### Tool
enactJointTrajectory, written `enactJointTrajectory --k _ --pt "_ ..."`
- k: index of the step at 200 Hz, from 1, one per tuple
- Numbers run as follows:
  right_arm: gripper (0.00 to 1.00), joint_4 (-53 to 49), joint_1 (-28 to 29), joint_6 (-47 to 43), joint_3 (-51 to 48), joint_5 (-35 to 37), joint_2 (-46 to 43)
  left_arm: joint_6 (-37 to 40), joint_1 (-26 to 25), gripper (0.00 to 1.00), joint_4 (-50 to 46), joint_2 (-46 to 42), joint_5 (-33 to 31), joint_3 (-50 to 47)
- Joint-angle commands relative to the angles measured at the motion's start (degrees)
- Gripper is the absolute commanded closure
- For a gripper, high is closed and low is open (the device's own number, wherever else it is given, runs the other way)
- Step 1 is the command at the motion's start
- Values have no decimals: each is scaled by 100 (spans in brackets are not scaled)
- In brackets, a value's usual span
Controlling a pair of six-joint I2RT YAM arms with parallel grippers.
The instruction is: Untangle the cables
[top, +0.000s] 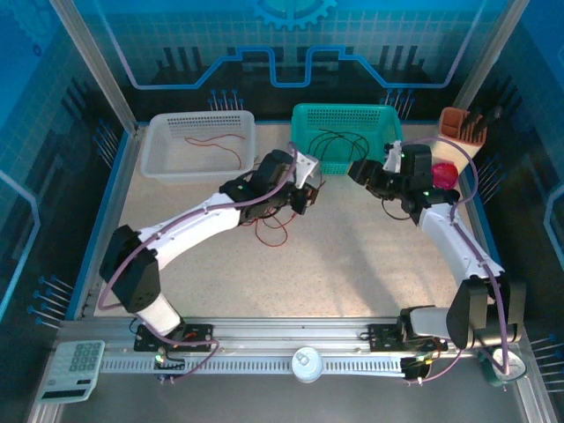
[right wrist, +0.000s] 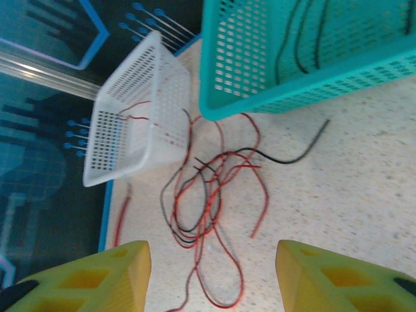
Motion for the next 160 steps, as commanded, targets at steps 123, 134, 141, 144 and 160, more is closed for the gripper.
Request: enactJointTrajectory --k 123,134,141,144,160 --pt "38 1339 1085 1155 641 -1039 189 -274 375 100 2281 -1529 1388 -1540" --pt "38 1377 1215 1180 670 -1030 247 -270 373 100 2263 -1526 1397 -1518" --pt "39 1387 1290 1191 687 -1021 286 -265 374 100 2263 -1530 1398 -1511" --pt "39 1394 1321 1192 696 -1015 301 -265 373 100 2263 -1529 1398 -1514" --pt "41 1432 1465 1208 732 -995 397 -280 374 100 2271 -1530 1406 -1509"
